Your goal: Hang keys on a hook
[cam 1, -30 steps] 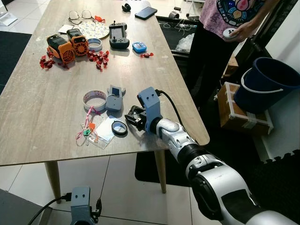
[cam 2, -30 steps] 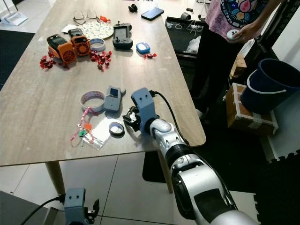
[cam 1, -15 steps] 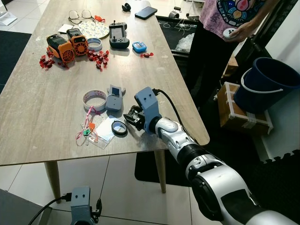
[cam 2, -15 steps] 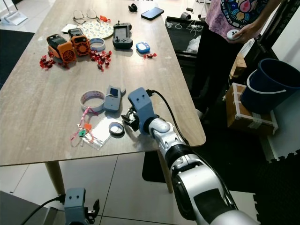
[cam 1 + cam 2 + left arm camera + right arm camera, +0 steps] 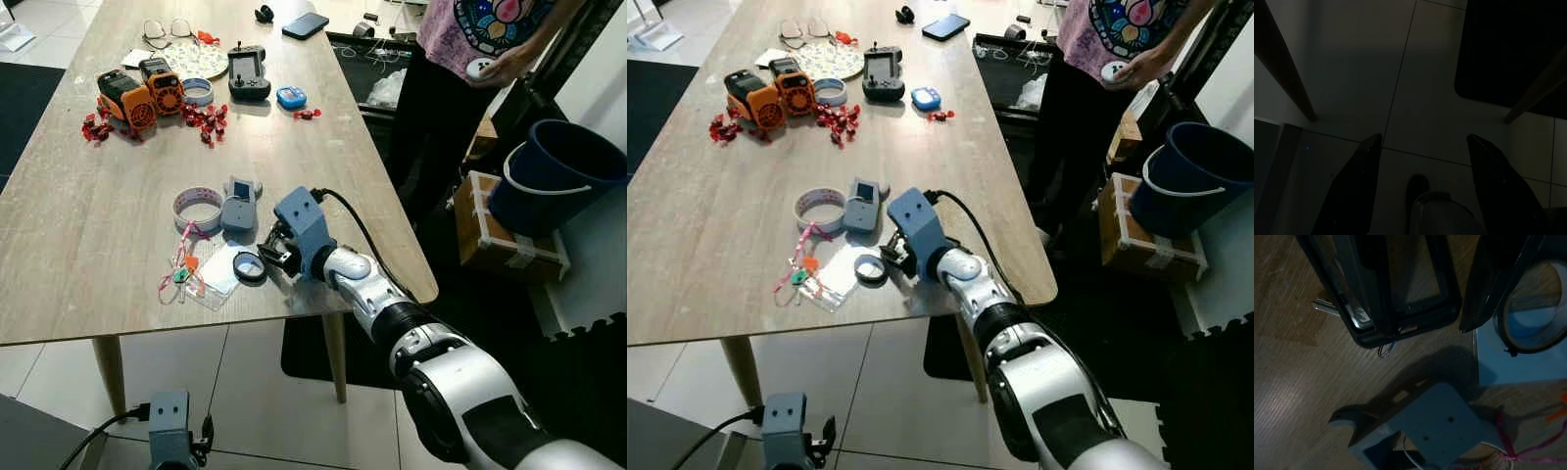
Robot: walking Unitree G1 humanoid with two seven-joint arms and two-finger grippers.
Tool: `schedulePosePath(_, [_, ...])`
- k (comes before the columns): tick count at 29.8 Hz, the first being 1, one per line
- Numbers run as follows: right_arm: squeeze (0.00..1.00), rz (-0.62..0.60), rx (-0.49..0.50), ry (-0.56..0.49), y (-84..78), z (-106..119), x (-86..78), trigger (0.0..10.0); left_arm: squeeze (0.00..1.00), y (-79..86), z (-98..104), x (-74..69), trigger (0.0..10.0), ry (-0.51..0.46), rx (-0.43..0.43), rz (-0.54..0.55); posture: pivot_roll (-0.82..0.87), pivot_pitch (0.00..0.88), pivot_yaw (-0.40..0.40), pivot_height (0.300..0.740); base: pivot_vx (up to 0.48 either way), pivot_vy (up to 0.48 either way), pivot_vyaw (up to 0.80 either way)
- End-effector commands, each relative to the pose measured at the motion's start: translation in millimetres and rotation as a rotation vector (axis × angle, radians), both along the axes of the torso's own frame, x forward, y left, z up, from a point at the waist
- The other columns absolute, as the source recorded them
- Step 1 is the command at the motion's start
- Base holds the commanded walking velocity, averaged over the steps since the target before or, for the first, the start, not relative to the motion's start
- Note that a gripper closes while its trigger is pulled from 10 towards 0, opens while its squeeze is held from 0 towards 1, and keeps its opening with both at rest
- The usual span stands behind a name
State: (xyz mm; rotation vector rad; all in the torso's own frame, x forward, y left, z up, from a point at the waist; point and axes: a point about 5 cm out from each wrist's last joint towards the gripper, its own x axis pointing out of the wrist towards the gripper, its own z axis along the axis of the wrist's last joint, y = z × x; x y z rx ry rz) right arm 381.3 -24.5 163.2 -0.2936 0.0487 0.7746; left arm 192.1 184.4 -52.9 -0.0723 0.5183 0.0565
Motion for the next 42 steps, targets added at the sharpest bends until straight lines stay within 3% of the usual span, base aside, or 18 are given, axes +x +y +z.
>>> schedulePosePath(1, [0.00,-0.012,-0.026,0.042,-5.0,-15.0,-3.5,10.0,0.00,-7.1,-6.0,-8.7,10.0,0.033,-0.021,-0.004,0.06,0.221,-0.080,0.740,0.000,0.000,0.00])
schedulePosePath(15, [0.00,-0.114,0.058,0.055,-14.0,-10.0,2.6,10.0,0.00,-6.0,-4.8,-7.3,10.0,0.027,-0.016,-0.003,0.07,0.228,-0.080,0.740,0.000,0.000,0.00])
schedulePosePath(42, [0.00,-0.141,0.092,0.067,-13.2,-2.8,6.3,10.0,0.00,-4.2,-6.1,-11.2,10.0,0.038,-0.011,0.008,0.07,0.230,-0.084,0.740,0.000,0.000,0.00])
